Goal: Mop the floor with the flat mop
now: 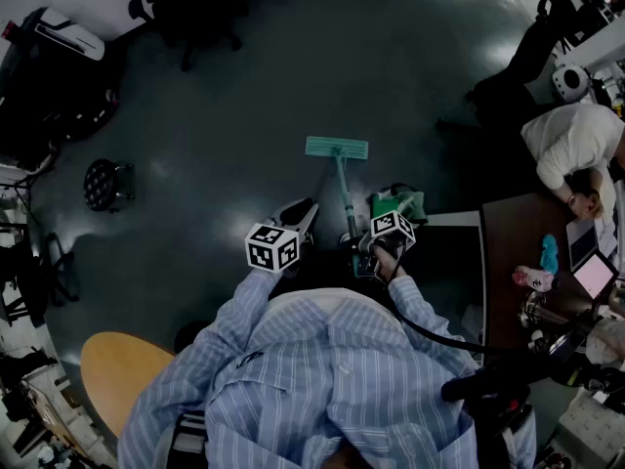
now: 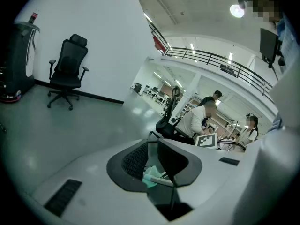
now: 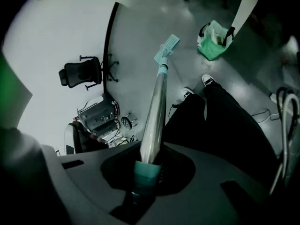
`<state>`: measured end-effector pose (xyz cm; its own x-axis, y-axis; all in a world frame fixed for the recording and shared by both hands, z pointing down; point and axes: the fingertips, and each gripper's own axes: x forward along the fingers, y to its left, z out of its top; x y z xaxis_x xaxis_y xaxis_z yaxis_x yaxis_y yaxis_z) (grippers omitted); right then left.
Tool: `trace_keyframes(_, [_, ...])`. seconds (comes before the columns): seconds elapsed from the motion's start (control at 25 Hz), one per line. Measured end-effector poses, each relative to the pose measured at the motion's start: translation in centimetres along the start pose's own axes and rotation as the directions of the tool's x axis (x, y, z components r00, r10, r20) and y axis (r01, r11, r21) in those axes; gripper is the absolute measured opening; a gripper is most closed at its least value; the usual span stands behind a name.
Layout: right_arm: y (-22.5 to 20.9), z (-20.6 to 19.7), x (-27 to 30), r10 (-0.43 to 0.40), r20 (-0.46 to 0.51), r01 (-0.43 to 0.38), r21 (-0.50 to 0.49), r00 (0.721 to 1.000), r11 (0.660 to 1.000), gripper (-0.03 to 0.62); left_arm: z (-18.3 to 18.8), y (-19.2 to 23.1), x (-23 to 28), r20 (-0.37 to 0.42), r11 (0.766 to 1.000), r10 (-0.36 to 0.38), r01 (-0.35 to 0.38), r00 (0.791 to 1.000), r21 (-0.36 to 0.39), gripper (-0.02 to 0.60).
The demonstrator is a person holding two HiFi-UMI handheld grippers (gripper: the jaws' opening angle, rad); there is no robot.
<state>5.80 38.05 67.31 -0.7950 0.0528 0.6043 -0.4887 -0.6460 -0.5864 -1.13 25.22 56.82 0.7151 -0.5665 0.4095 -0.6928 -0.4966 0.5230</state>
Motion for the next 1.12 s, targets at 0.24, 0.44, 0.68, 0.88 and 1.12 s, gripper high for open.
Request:
trace_keyframes(0.24, [-0.2, 0.2, -0.2, -0.002, 0.004, 0.002, 0.001, 1.0, 1.0, 0.048, 0.0, -0.1, 0.4, 0.012, 1.0, -0.003, 0.004, 1.0, -0.025, 0.067])
trace_keyframes(0.44, [-0.1, 0.2, -0.2, 0.006, 0.006, -0.006, 0.01, 1.0, 1.0, 0.048, -0.3, -0.1, 0.5, -0.003, 1.0, 0.0, 0.0, 1.0, -0.013, 0.069])
trace_keyframes(0.68, [-0.1, 0.4, -0.2, 0.008, 0.007, -0.009, 0.01, 1.0, 1.0, 0.048, -0.6, 0.2, 0.7, -0.012, 1.0, 0.018, -0.018, 1.0, 0.013, 0.068])
trace_keyframes(0.88, [0.0, 0.6, 0.0, 0.004, 0.014, -0.004, 0.011, 1.0, 1.0, 0.048, -0.9, 1.6, 0.4, -0.04, 0.997, 0.066, -0.065, 0.997, 0.034, 0.068])
trace_keyframes(1.12, [1.3, 1.4, 1.5, -0.008, 0.028, 0.008, 0.01, 1.0, 1.0, 0.048, 0.2, 3.8, -0.3, -0.03, 0.998, 0.053, -0.052, 0.998, 0.038, 0.069])
